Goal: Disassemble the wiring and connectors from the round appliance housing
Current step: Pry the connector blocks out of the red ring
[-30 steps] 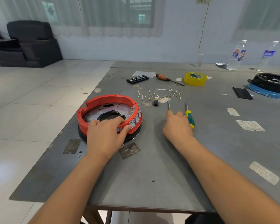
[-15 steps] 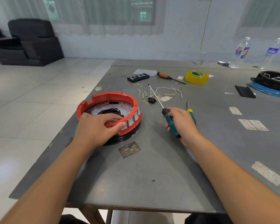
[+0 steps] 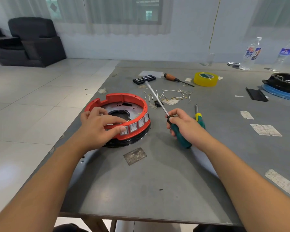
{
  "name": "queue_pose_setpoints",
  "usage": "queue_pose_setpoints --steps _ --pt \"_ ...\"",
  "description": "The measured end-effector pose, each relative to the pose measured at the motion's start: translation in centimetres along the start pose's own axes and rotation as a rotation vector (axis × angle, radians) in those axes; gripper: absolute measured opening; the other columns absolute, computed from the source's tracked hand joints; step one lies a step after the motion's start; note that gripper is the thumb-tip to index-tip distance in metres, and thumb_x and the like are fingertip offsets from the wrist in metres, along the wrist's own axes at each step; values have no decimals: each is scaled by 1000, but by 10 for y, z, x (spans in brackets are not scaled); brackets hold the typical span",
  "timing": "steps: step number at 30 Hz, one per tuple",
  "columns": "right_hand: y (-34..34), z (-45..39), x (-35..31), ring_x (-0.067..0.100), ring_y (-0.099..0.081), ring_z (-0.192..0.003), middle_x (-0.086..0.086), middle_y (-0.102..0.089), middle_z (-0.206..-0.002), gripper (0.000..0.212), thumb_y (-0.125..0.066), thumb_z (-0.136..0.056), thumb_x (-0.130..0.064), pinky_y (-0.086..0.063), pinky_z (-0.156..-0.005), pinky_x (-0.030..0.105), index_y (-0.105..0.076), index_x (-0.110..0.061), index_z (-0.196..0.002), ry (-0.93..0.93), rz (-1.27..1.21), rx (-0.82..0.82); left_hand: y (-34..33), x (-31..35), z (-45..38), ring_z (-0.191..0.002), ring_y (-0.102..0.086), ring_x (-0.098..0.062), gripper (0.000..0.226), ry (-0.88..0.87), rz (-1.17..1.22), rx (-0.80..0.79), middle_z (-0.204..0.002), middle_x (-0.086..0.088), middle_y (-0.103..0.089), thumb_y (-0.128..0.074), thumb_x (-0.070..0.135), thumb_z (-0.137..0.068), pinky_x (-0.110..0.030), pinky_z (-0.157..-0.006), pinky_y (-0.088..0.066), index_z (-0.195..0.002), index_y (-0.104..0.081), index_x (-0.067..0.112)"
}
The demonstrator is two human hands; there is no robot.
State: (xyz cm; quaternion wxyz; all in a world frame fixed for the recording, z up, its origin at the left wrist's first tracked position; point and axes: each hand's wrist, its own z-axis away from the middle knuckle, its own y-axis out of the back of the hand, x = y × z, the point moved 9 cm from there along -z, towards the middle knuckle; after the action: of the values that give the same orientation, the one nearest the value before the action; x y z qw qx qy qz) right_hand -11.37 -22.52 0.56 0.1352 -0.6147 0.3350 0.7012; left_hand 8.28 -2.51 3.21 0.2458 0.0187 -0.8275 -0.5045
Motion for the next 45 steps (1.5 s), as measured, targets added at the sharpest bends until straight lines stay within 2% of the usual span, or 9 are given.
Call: queue_pose_setpoints --steps 4,9,12,16,21,29,33,38,45 --pt "-4 0 -29 5 -54 -58 -8 -60 -68 13 -43 -104 -48 -47 -57 23 -55 -45 -107 279 429 14 -3 -3 1 -124 -23 3 18 -4 59 -4 -114 30 -43 -60 51 -103 -31 -106 -8 -114 -57 66" --pt "-19 2 -32 9 -55 -76 -12 -56 -83 16 -38 -106 -40 -51 -70 39 -53 -38 -111 459 813 -38 -7 -3 6 -131 -30 -9 25 28 112 46 -116 20 -51 -44 57 -95 -30 -108 -9 -116 -57 62" --pt "-27 13 -27 18 -56 -81 -10 -53 -90 28 -33 -105 -43 -44 -63 34 -58 -34 -115 598 997 34 -8 -10 8 -135 -29 -21 28 71 161 48 -120 14 -52 -46 56 -94 -30 -109 -12 -119 -56 63" --pt "-29 23 -28 21 -58 -69 -7 -56 -80 42 -27 -102 -50 -29 -53 27 -65 -31 -103 690 1194 156 -5 -21 6 -138 -31 -25 25 98 215 30 -121 16 -57 -50 56 -91 -30 -108 -17 -113 -59 62" --pt "-27 33 -32 23 -59 -62 -5 -56 -71 45 -27 -101 -51 -42 -47 29 -66 -30 -92 701 1217 208 -1 -20 7 -131 -31 -18 19 81 218 71 -116 18 -58 -50 53 -92 -32 -107 -20 -106 -61 61" --pt "-27 43 -37 27 -60 -60 -3 -56 -69 41 -33 -102 -48 -41 -46 28 -66 -26 -89 704 1265 288 4 -17 10 -114 -35 19 19 56 219 180 -99 30 -58 -52 47 -99 -32 -110 -21 -106 -64 59" --pt "-23 43 -36 29 -59 -57 -3 -56 -68 40 -35 -103 -47 -38 -46 27 -64 -24 -87 681 1276 347 8 -12 14 -106 -46 7 21 29 176 247 -94 31 -61 -53 43 -101 -17 -106 -13 -109 -65 58" --pt "-25 43 -36 31 -57 -53 -2 -54 -67 40 -35 -103 -46 -37 -45 26 -63 -24 -85 668 1270 383 11 -5 18 -100 -46 -1 23 81 134 300 -101 27 -65 -53 43 -101 -27 -101 -14 -113 -72 47" --pt "-29 41 -32 30 -57 -53 -2 -56 -67 38 -38 -102 -47 -28 -45 23 -66 -26 -87 652 1274 350 12 -1 20 -97 -35 2 36 147 116 319 -92 33 -53 -44 43 -103 -28 -96 -12 -117 -77 37"
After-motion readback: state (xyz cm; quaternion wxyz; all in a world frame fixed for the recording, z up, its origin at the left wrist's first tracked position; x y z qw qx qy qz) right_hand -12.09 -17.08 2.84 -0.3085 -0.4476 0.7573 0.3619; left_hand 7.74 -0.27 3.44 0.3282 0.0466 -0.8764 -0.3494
